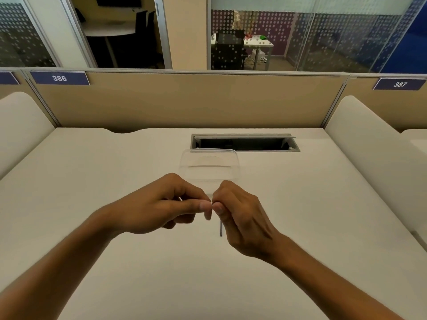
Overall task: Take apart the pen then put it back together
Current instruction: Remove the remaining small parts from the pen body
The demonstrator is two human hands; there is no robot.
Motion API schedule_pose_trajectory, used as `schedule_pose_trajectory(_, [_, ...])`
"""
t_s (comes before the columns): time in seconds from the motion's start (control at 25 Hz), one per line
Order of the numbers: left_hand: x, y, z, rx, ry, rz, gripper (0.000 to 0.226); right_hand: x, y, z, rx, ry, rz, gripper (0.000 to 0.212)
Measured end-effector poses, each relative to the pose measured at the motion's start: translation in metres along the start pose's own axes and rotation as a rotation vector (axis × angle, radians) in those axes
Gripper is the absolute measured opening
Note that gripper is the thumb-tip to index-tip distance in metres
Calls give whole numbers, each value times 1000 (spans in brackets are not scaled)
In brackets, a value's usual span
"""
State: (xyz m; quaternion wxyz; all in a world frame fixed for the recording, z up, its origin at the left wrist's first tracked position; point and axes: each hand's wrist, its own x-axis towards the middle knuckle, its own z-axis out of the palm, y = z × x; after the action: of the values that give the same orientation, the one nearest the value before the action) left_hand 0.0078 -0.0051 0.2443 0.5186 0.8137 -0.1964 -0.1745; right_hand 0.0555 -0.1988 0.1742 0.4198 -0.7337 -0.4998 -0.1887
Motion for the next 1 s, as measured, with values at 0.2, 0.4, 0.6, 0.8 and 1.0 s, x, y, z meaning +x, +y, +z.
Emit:
schedule_pose_trajectory(0.2, [3,-2,12,330,259,99,27,1,3,-3,99,41,148,23])
schedule_pose_trajectory(0.4, [7,3,19,703,398,137,32,4,-3,1,437,126,512,31])
schedule_pose_trajectory(0.6, [9,4,21,979,417,143,28,7,-1,-3,627,75,643,46])
schedule_pose_trajectory(0.8, [11,0,15,982,362,188,38,4,3,-9,613,-59,633,43])
schedule_pose_trajectory(1.0, [11,5,6,633,261,131,33,2,3,-13,224,-44,340,32])
